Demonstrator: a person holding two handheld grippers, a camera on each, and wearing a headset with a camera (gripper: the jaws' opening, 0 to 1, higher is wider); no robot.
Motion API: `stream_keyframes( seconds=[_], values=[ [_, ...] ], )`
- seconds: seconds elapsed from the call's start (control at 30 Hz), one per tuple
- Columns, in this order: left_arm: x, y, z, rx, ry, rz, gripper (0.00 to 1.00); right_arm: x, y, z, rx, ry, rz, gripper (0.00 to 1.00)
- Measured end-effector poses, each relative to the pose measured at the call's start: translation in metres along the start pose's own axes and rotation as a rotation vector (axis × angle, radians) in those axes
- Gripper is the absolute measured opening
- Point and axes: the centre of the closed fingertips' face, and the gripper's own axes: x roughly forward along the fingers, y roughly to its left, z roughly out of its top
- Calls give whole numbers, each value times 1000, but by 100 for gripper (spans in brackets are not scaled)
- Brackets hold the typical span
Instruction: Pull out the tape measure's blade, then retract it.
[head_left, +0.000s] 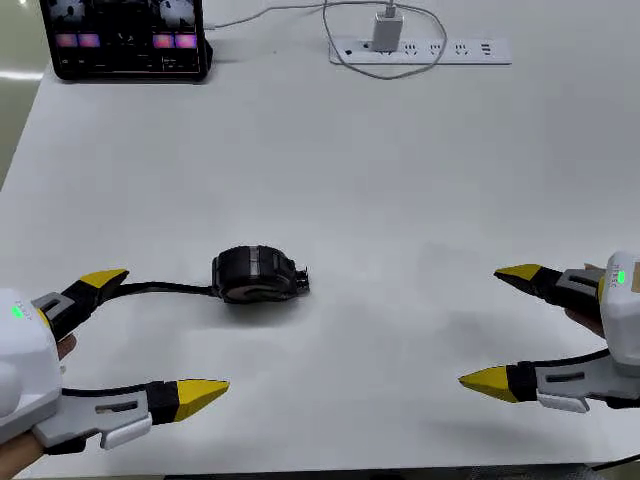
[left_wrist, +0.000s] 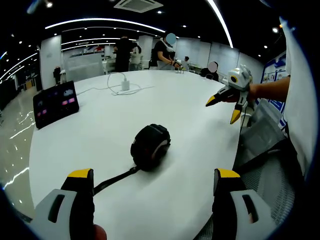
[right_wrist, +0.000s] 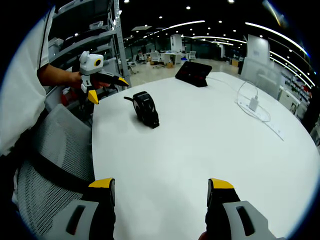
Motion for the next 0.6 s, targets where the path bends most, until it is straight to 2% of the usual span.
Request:
stream_keyframes(
  seconds=[0.23,0.6],
  values=[
    [-1,-1,-3,-6,10,-4,96,1,1,-1,5,1,2,75],
    [1,-1,-1,0,7,-9,97,2,1,-2,28,7,8,74]
  ],
)
